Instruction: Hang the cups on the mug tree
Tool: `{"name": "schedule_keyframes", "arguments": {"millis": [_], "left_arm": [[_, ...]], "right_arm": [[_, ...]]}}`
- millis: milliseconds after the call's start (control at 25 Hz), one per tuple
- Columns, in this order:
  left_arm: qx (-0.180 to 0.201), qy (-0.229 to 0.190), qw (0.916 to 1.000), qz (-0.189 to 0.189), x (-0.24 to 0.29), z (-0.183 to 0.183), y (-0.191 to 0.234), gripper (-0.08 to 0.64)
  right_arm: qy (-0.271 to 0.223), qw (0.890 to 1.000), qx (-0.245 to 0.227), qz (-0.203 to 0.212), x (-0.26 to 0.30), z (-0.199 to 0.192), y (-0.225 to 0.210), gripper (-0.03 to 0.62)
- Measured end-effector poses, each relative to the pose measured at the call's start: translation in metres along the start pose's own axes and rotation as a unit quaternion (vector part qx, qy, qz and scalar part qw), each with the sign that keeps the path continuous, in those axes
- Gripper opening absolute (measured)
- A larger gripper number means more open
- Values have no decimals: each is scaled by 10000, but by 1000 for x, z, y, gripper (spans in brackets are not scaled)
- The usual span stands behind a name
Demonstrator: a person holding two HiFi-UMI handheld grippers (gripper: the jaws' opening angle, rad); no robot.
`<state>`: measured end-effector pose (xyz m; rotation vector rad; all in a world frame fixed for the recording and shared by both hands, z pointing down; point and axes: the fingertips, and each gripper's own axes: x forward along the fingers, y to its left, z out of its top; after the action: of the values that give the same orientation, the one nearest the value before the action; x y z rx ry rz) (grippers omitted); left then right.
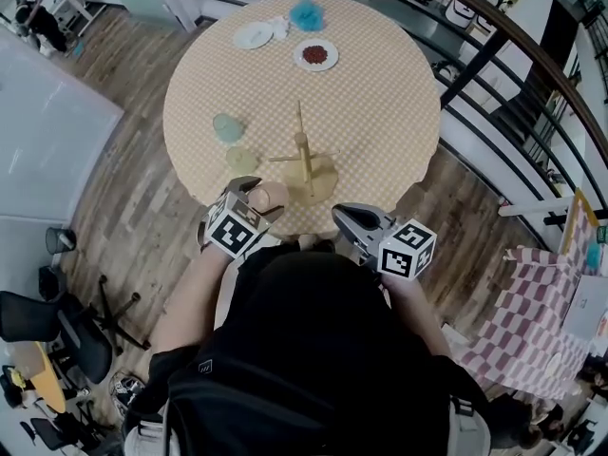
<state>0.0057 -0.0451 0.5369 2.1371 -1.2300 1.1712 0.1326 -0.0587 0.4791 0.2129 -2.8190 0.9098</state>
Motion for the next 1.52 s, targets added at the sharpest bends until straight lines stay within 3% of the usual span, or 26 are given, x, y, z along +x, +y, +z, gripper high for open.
{"name": "schedule_keyframes", "arguments": {"millis": [280, 400, 600, 720, 840, 1040, 1320, 1520], "left_arm": [[310, -613, 9976, -97, -20, 30, -10, 310], [445, -697, 9966, 59, -20, 36, -7, 310], [-184, -816, 9959, 331, -5, 57, -11, 310], [-470, -744, 9937, 697, -9, 67, -10, 310], [-1094, -783, 9845, 1125, -19, 64, -6, 310], [-2046, -845, 9589, 1778, -25, 50, -13, 310], [-2498, -1120, 9387, 2097, -22, 47, -20, 310], [-2930, -1266, 9221, 2188, -15, 50, -22, 310]], "right_arm": [[28, 9998, 201, -81, 25, 7, 4, 17], [73, 9997, 211, 25, 34, 12, 7, 16], [576, 9974, 95, 431, 26, 22, -18, 17], [759, 9943, 10, 747, 23, 38, -37, 15], [1170, 9860, -137, 1183, 20, 41, -46, 16], [1695, 9739, -73, 1509, 17, 37, -76, 16], [2220, 9543, -245, 1987, 55, 36, -54, 15], [2630, 9316, -477, 2463, 71, 36, -34, 16]]}}
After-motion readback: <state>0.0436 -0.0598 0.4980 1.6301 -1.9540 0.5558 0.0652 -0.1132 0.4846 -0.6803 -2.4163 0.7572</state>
